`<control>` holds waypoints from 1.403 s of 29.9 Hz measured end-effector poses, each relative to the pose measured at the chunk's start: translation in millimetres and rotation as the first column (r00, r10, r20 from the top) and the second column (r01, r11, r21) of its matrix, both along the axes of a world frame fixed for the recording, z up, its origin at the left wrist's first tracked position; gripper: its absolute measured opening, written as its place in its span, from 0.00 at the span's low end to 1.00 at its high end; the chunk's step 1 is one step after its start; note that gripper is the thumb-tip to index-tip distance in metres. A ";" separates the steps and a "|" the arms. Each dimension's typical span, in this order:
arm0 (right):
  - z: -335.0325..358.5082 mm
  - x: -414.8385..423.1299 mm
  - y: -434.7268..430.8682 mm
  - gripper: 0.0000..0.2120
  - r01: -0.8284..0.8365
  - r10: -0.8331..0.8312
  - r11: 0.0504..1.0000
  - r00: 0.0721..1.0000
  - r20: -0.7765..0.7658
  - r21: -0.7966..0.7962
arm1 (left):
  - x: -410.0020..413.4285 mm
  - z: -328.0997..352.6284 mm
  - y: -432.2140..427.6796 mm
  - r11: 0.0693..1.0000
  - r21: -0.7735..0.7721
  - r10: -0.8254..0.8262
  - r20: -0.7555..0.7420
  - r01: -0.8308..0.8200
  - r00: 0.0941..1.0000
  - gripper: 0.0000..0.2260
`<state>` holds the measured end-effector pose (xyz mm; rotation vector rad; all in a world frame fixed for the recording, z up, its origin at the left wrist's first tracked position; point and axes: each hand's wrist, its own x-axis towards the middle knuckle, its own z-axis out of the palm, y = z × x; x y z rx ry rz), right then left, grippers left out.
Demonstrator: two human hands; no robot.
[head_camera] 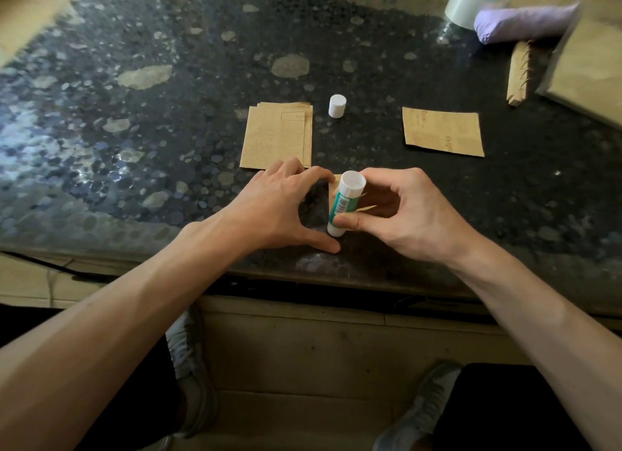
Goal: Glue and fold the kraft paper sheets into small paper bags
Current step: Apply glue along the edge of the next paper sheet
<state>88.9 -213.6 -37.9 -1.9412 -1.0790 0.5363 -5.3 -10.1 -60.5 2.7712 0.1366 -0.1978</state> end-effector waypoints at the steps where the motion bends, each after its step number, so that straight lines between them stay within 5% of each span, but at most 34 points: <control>1: 0.6 1.4 -0.8 0.14 0.012 -0.012 1.000 1.000 -0.022 0.002 | -0.3 0.1 -0.3 1.000 0.004 -0.002 -0.002 0.002 1.000 0.47; 7: -1.5 10.4 -3.4 0.11 0.226 -0.223 0.967 0.974 -0.036 0.119 | -0.7 1.3 -0.9 1.000 0.000 0.003 -0.022 -0.003 1.000 0.47; 21: -15.4 6.6 9.6 0.16 0.267 -0.275 0.961 0.921 0.276 0.067 | -1.1 0.8 -0.4 1.000 0.001 0.008 -0.023 -0.008 1.000 0.47; 42: -5.1 7.6 -1.5 0.16 0.164 -0.164 0.986 0.981 0.104 0.004 | -0.8 4.3 -2.1 1.000 -0.006 0.016 -0.051 -0.016 0.999 0.48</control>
